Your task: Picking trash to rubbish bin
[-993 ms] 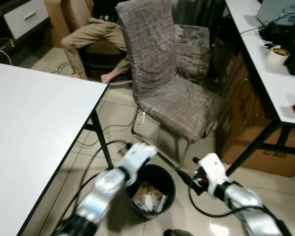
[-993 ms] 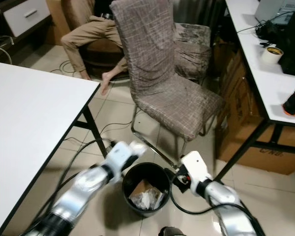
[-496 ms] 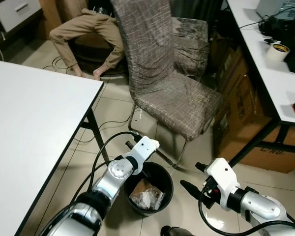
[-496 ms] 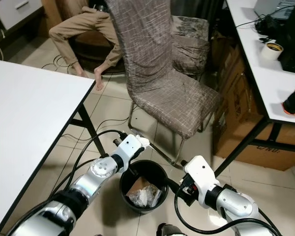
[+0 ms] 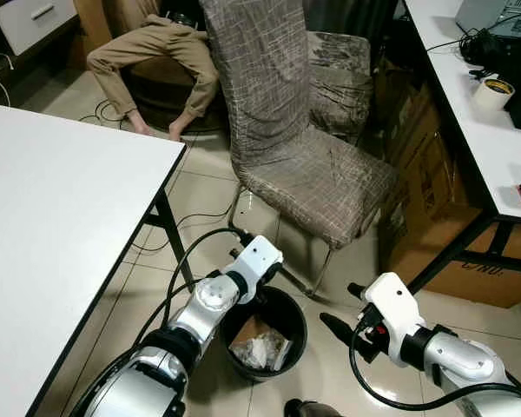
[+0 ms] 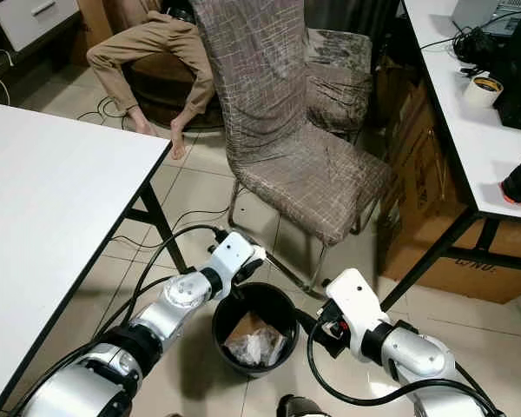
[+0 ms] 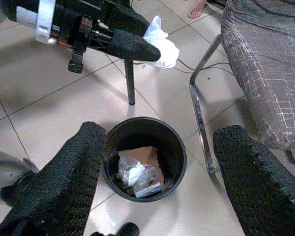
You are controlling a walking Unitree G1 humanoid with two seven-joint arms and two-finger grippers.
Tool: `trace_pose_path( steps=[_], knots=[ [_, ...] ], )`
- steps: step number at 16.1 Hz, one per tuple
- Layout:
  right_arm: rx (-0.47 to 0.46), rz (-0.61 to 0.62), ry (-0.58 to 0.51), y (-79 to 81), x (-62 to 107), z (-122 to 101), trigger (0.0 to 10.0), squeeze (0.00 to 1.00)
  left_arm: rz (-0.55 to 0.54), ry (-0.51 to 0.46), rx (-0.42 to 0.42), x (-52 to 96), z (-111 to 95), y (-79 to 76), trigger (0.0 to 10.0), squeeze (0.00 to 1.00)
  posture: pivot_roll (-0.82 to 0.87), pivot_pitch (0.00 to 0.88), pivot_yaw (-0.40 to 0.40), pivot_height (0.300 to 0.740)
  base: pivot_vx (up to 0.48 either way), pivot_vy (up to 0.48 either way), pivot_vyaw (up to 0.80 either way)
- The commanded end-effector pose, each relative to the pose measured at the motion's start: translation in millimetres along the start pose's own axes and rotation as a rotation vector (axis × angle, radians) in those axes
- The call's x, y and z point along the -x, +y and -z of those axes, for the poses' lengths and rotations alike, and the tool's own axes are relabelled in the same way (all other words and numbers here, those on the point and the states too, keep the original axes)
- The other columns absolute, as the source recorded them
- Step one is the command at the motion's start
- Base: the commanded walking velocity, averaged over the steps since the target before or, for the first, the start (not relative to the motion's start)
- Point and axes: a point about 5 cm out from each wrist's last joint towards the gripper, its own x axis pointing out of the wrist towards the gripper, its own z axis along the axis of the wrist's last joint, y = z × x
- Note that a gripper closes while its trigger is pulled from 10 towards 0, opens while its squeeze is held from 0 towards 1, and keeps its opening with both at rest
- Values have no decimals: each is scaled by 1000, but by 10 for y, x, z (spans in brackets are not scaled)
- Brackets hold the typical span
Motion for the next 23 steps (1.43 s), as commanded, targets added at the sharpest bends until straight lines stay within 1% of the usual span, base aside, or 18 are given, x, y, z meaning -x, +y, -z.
trace_pose_path(
  steps=[1,4,8,11,14,15,16,17,18,20,21,22,23],
  knots=[
    [5,20,13,-36,27,3,10000,0,17,-3,17,-10,1,-25,10000,1000,-292,111,-11,740,0,0,0],
    [6,23,18,-37,19,9,10000,0,45,-9,26,-21,-7,-48,10000,1000,-290,107,-8,740,0,0,0],
    [18,35,23,-70,27,7,10000,0,55,-10,38,-21,-1,-56,10000,1000,-297,100,-3,740,0,0,0],
    [29,28,28,-61,28,15,10000,0,73,-17,58,-23,2,-81,10000,1000,-302,78,-8,740,0,0,0],
    [32,24,31,-52,26,23,10000,0,69,-19,58,-23,6,-89,10000,1000,-300,60,-9,740,0,0,0],
    [31,24,32,-31,8,34,10000,0,34,-29,86,-5,12,-37,10000,1000,-293,51,-5,740,0,0,0],
    [28,34,36,-8,-10,52,10000,0,3,-54,169,31,28,26,10000,1000,-289,43,2,740,0,0,0],
    [27,44,40,2,-16,68,10000,0,-19,-62,197,53,47,58,10000,0,-279,40,5,740,0,0,0],
    [-5,117,46,17,-54,116,10000,0,-120,-65,278,200,185,213,10000,0,-271,34,4,740,0,0,0],
    [-44,166,33,19,-52,128,10000,0,-200,-68,258,346,290,308,10000,0,-246,29,-11,740,0,0,0],
    [-68,223,26,-11,-27,138,10000,0,-269,-58,248,478,385,370,10000,0,-231,27,-21,740,0,0,0],
    [-94,294,30,-74,-9,168,10000,0,-311,-46,292,607,471,403,10000,0,-221,27,-21,740,0,0,0],
    [-112,379,29,-157,-18,192,10000,0,-358,-49,345,732,500,431,10000,0,-218,30,-18,740,0,0,0]
  ],
)
